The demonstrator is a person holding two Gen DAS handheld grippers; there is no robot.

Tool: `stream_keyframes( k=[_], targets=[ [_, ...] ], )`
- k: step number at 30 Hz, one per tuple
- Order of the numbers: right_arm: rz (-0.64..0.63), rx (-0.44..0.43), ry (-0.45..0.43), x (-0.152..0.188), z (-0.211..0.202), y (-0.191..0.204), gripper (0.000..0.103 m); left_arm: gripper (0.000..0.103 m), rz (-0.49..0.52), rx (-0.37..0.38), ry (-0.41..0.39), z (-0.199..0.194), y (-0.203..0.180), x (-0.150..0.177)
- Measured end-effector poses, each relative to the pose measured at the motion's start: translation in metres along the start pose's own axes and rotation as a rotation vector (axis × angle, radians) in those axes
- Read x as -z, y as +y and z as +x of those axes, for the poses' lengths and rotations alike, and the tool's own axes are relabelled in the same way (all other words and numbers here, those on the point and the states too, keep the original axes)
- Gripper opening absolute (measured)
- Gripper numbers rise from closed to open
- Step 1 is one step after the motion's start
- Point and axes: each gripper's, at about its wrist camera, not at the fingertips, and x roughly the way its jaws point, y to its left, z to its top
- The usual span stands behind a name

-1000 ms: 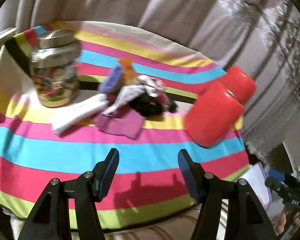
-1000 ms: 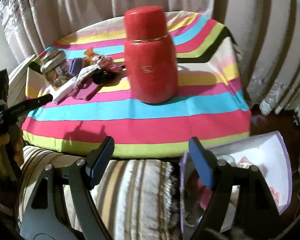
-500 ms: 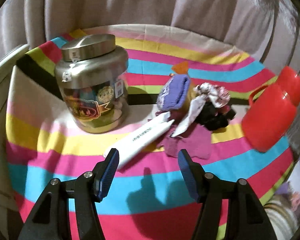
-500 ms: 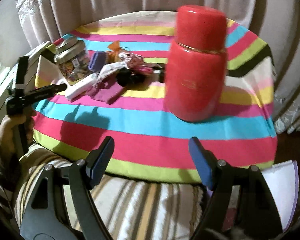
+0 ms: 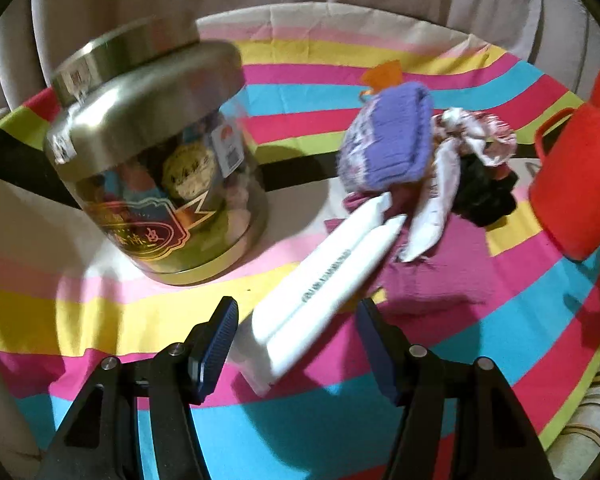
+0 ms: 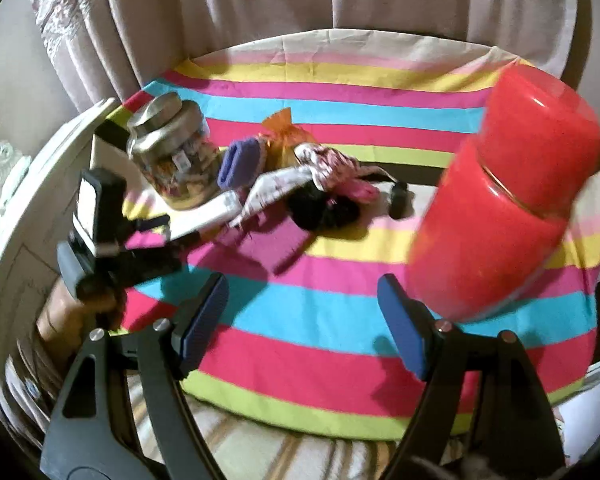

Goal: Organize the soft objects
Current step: 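Move both open tools back over the items on the bed, then grasp the white paper packet with the left tool while the right tool grasps the purple knit sock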

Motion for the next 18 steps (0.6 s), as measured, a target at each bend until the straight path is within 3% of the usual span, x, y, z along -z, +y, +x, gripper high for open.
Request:
stream_keyframes(
  k=[8, 18],
  targets=[
    [0.025, -0.009, 0.025, -0.063, 0.042, 0.024, 0.079, 0.059, 0.022, 0.002, 0.009, 0.017, 0.003, -0.002],
    [0.117, -0.034, 0.136, -0.113, 0.121, 0.048, 0.079, 0.044, 0.023, 0.105, 0.012, 0.010, -0.005, 0.007]
  ],
)
